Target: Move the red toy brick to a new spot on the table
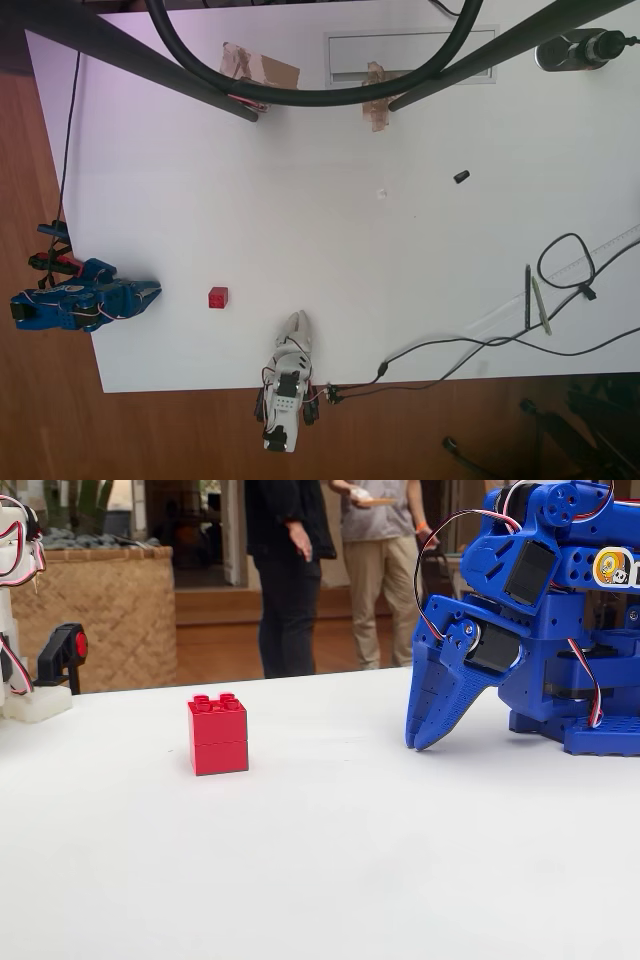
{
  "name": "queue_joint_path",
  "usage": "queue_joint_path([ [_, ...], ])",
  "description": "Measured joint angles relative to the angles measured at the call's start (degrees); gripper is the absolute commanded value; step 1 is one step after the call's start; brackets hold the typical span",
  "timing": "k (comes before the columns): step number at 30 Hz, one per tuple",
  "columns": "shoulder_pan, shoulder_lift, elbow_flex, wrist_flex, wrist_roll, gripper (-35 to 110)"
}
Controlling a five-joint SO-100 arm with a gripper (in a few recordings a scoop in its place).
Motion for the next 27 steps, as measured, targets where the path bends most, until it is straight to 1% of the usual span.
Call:
queue_joint_path([
  [1, -0.26, 0.0, 0.0, 0.0, 0.62, 0],
  [3, -2.99, 0.09, 0.0, 0.0, 5.54, 0],
  [6, -2.9, 0.09, 0.0, 0.0, 7.82, 0],
  [27, -3.87, 0.09, 0.0, 0.0, 8.7, 0],
])
